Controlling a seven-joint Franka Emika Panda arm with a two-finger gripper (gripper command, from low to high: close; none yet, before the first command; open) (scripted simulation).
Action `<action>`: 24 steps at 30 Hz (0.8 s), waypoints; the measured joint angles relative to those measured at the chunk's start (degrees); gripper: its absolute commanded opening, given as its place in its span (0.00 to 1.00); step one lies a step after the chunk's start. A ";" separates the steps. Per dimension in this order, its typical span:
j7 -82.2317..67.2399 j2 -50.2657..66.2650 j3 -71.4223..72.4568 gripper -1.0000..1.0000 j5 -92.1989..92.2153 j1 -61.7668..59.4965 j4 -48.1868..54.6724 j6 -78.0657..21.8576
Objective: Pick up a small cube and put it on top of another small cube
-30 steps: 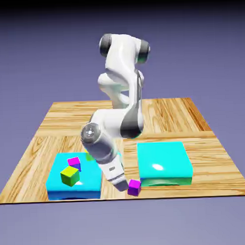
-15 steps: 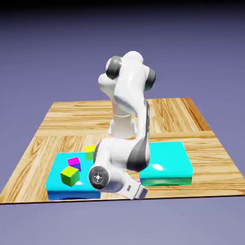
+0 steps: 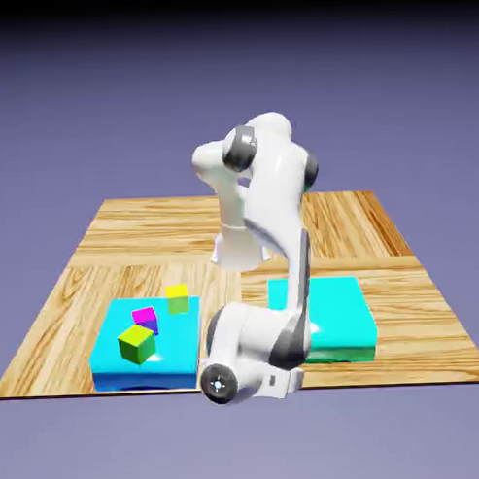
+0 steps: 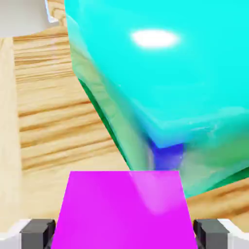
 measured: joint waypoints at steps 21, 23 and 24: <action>30.36 -11.77 -28.54 0.00 37.74 -16.94 -14.68 -8.06; 29.55 -11.33 -27.88 0.00 38.67 -15.26 -16.75 -6.19; 28.76 -10.89 -27.21 0.00 39.59 -13.57 -18.82 -4.32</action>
